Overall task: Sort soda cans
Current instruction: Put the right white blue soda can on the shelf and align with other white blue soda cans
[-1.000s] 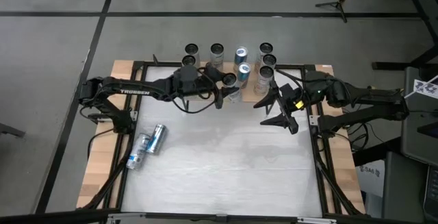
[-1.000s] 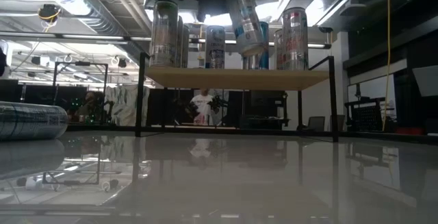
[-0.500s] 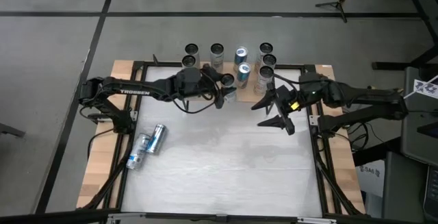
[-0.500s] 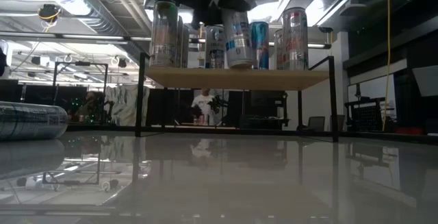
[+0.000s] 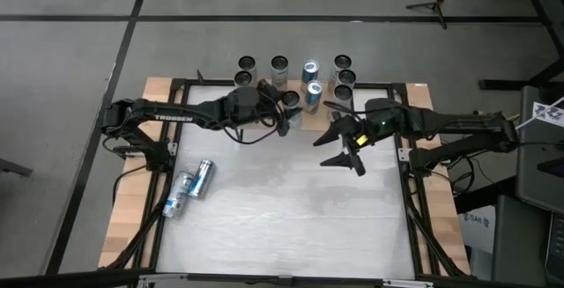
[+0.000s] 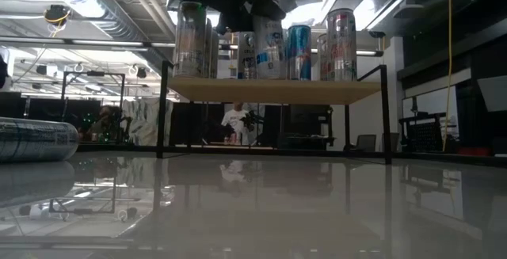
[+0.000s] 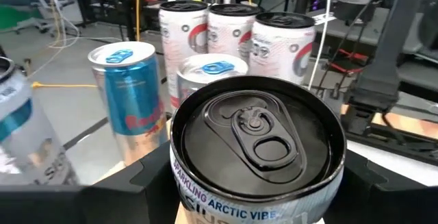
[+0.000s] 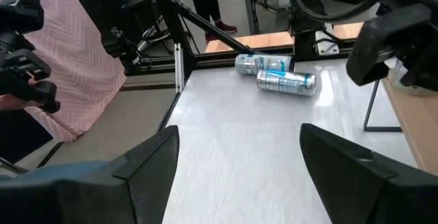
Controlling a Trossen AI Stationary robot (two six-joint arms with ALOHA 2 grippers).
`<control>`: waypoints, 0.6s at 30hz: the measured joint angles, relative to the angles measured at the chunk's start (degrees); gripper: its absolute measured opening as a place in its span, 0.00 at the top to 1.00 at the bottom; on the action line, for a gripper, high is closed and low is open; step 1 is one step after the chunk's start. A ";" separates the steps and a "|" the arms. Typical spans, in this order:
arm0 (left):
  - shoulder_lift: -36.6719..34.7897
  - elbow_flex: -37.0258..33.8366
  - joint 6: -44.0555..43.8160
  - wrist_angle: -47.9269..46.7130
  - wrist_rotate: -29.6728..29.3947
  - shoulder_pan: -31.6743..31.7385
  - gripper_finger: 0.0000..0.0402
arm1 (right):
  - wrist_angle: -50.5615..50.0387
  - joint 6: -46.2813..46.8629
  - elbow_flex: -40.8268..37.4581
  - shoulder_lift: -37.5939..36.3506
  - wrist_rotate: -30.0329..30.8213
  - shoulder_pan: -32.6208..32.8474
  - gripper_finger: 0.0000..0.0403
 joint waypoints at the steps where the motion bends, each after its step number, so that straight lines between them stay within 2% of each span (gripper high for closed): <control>1: 0.00 0.01 0.28 -0.23 -0.16 0.01 0.38 | 0.25 0.00 0.00 0.14 0.00 0.00 0.26; 5: -0.09 0.02 1.10 -1.00 -2.29 -0.03 0.38 | 0.22 0.00 0.00 0.26 0.00 0.00 0.26; 18: -0.09 0.02 1.17 -1.27 -2.32 -0.03 0.38 | 0.15 0.00 0.00 0.26 0.00 0.00 0.26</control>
